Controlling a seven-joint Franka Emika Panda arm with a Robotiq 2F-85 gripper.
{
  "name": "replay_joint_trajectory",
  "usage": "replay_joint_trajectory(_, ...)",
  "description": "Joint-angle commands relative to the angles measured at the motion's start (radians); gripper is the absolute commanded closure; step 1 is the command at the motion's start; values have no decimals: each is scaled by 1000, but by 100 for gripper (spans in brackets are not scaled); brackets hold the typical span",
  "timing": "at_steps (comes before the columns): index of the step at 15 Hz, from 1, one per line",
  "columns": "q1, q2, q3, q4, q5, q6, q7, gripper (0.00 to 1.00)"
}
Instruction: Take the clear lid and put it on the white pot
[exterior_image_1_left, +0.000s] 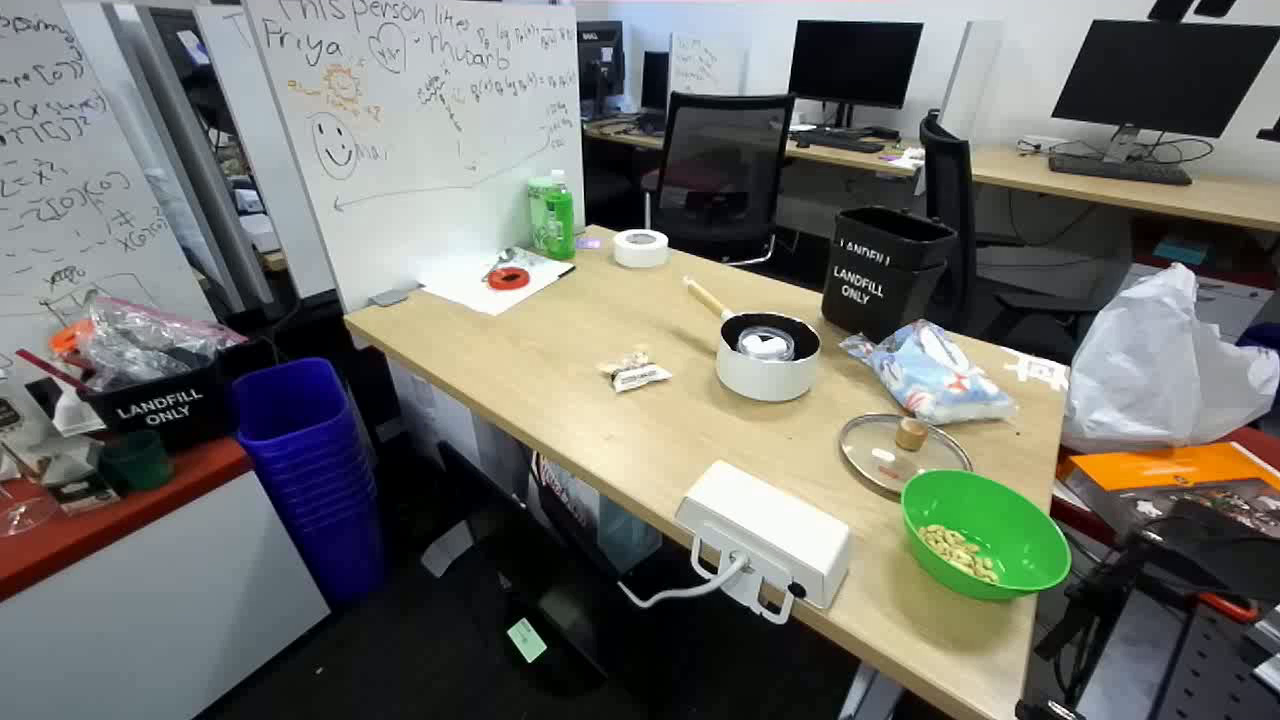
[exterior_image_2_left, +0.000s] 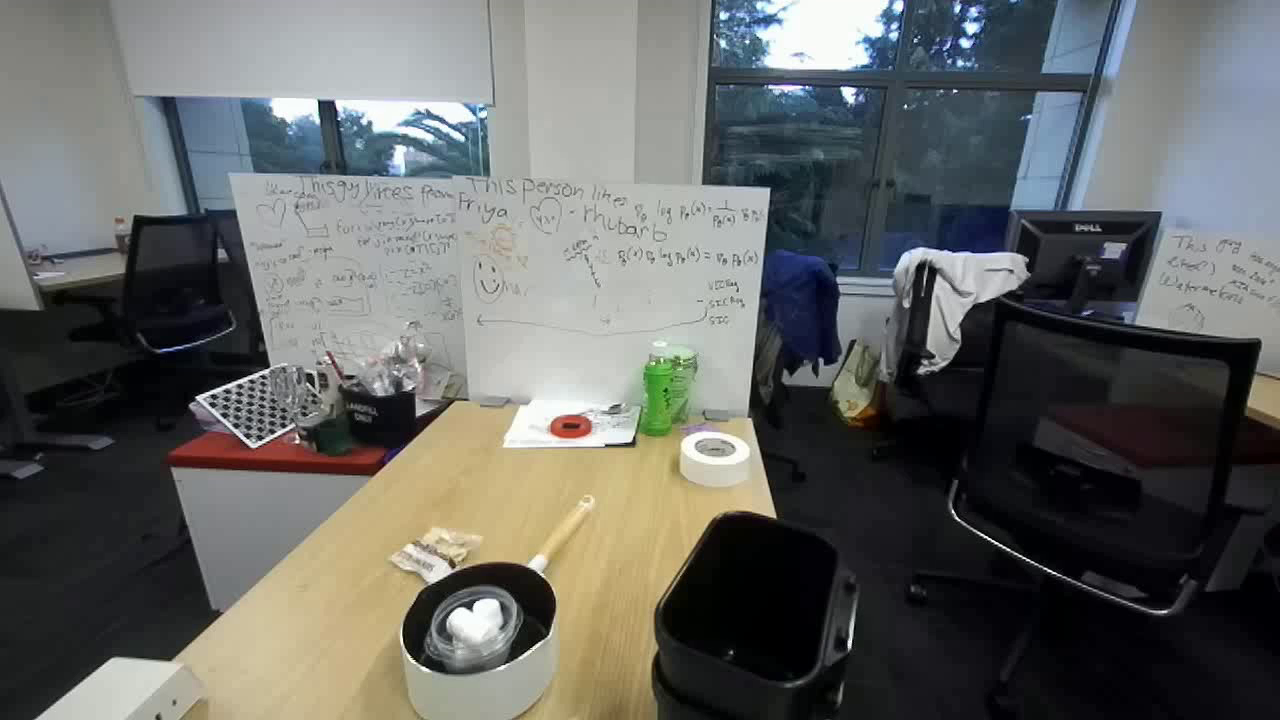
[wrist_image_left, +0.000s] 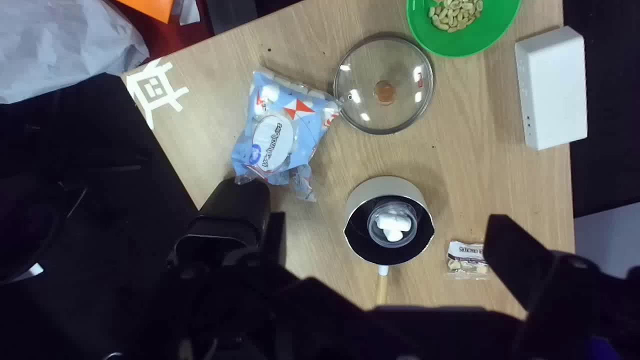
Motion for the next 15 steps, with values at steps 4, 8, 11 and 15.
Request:
replay_joint_trajectory(4, -5, 2, 4, 2, 3, -2, -3, 0)
replay_joint_trajectory(8, -5, 2, 4, 2, 3, -2, -3, 0)
replay_joint_trajectory(11, -12, -2, 10, -35, -7, 5, 12, 0)
replay_joint_trajectory(15, -11, -21, 7, -163, 8, 14, 25, 0)
